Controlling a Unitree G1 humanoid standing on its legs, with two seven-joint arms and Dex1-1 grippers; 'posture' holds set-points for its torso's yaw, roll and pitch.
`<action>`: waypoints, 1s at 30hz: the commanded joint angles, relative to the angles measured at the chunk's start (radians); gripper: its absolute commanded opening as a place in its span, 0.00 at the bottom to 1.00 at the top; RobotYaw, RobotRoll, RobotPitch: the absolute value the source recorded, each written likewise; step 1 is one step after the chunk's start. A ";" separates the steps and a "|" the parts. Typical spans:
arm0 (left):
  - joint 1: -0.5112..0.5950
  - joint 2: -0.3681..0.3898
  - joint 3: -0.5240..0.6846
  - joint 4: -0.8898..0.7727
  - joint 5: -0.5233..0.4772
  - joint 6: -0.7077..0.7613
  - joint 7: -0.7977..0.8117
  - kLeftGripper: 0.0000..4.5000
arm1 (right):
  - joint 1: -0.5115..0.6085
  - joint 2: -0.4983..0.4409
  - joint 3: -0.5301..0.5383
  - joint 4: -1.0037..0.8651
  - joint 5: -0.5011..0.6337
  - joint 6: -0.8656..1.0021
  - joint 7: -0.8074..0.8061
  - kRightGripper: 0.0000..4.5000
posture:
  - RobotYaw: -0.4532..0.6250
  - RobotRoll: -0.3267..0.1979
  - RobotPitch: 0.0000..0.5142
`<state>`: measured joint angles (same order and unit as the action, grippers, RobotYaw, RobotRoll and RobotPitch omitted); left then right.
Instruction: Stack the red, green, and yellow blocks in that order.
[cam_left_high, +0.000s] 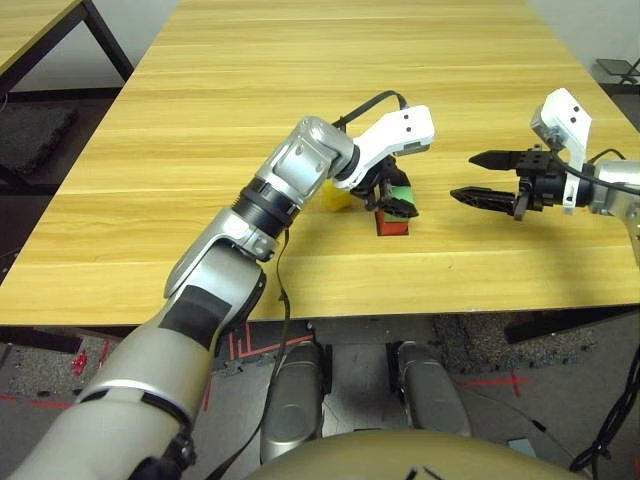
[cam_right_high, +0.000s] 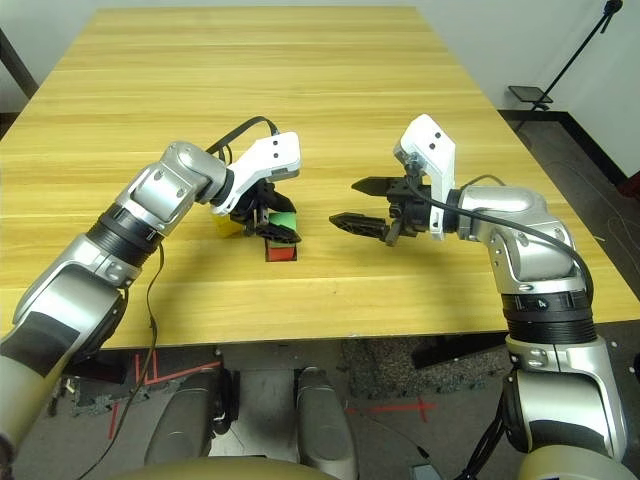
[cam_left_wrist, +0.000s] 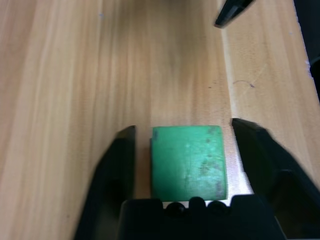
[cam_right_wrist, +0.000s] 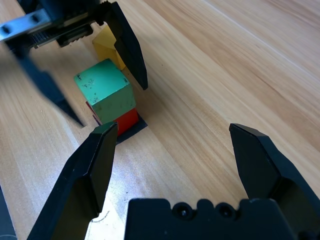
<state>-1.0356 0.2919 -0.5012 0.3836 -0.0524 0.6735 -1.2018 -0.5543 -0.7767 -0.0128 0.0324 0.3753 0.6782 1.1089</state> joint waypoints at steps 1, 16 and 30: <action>0.009 0.067 0.044 -0.134 -0.025 0.116 -0.003 0.99 | -0.004 -0.011 -0.011 0.001 0.014 -0.007 0.003 1.00 | 0.39 0.48 0.20; 0.171 0.208 0.137 -0.203 -0.037 0.261 0.190 0.99 | -0.008 -0.015 -0.018 0.008 0.017 -0.008 0.005 1.00 | 0.40 0.47 0.16; 0.140 0.152 0.097 0.015 0.030 0.105 0.239 0.99 | -0.008 -0.015 -0.020 -0.005 0.036 0.007 -0.005 1.00 | 0.39 0.47 0.17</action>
<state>-0.9024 0.4320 -0.3762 0.3885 -0.0425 0.7890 -0.9421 -0.5640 -0.7863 -0.0230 0.0390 0.4049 0.6800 1.1080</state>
